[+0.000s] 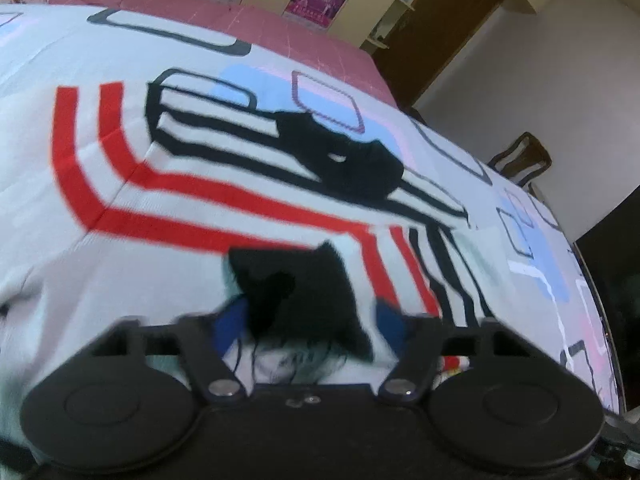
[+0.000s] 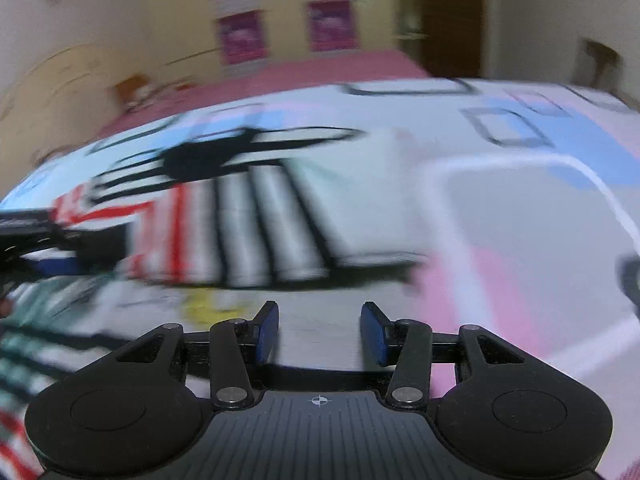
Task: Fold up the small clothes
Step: 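Lift the held sleeve and fold it across the sweater body, then release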
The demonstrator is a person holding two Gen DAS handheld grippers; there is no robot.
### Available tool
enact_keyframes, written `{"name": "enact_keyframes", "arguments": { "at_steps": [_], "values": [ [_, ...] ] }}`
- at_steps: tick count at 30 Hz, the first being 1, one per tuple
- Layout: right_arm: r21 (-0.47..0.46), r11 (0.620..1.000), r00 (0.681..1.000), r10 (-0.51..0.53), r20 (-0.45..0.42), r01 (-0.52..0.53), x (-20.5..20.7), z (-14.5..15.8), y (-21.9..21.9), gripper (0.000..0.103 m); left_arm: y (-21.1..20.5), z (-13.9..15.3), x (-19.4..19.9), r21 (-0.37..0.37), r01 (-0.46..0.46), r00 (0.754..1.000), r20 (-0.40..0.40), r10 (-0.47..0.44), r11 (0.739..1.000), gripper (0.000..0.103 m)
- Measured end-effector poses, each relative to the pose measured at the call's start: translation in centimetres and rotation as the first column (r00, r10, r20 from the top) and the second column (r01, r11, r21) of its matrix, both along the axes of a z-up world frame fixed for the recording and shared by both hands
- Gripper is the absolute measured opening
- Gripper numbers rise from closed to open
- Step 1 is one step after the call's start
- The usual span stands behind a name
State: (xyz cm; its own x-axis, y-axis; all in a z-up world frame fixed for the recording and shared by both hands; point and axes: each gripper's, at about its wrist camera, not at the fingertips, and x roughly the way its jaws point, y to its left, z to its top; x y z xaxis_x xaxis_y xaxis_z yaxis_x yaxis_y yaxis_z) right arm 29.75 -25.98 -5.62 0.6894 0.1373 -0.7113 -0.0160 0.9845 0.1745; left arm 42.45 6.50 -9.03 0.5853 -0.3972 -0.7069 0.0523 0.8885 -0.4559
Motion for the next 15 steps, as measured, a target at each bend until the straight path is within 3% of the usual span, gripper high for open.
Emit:
{"name": "enact_keyframes", "arguments": {
  "at_steps": [1, 3, 4, 6, 11, 13, 15],
  "values": [
    [0.017, 0.999, 0.999, -0.046, 0.000, 0.046, 0.4, -0.1, -0.9, 0.044, -0.2, -0.1, 0.6, 0.006, -0.002, 1.000, -0.006, 0.002, 1.000, 0.035],
    [0.048, 0.994, 0.995, -0.102, -0.003, 0.102, 1.3, -0.2, -2.2, 0.037, -0.2, -0.1, 1.2, 0.011, 0.007, 1.000, -0.002, -0.007, 1.000, 0.025],
    [0.054, 0.991, 0.993, -0.122, -0.004, 0.122, 2.0, -0.4, -2.6, 0.035, -0.2, 0.1, 1.3, 0.020, 0.011, 1.000, 0.003, -0.011, 1.000, 0.011],
    [0.067, 0.987, 0.989, -0.147, -0.019, 0.148, 3.5, -1.1, -3.1, 0.028, 0.1, 1.2, 1.0, 0.024, 0.008, 0.998, 0.061, -0.010, 1.000, 0.010],
    [0.026, 0.991, 0.992, -0.128, -0.006, 0.129, 4.4, -1.3, -3.2, 0.024, 1.9, 3.9, -0.9, 0.089, -0.049, 0.982, 0.188, 0.031, 0.995, 0.009],
    [0.026, 0.992, 0.992, -0.124, -0.004, 0.124, 4.3, -1.3, -3.1, 0.023, 1.9, 2.5, -0.5, 0.139, -0.027, 0.990, 0.137, 0.008, 0.990, 0.009],
    [0.020, 0.992, 0.993, -0.121, -0.003, 0.121, 4.4, -1.7, -3.0, 0.023, 2.0, 0.9, -0.1, 0.142, -0.021, 0.996, 0.084, 0.009, 0.990, 0.009]
  ]
}}
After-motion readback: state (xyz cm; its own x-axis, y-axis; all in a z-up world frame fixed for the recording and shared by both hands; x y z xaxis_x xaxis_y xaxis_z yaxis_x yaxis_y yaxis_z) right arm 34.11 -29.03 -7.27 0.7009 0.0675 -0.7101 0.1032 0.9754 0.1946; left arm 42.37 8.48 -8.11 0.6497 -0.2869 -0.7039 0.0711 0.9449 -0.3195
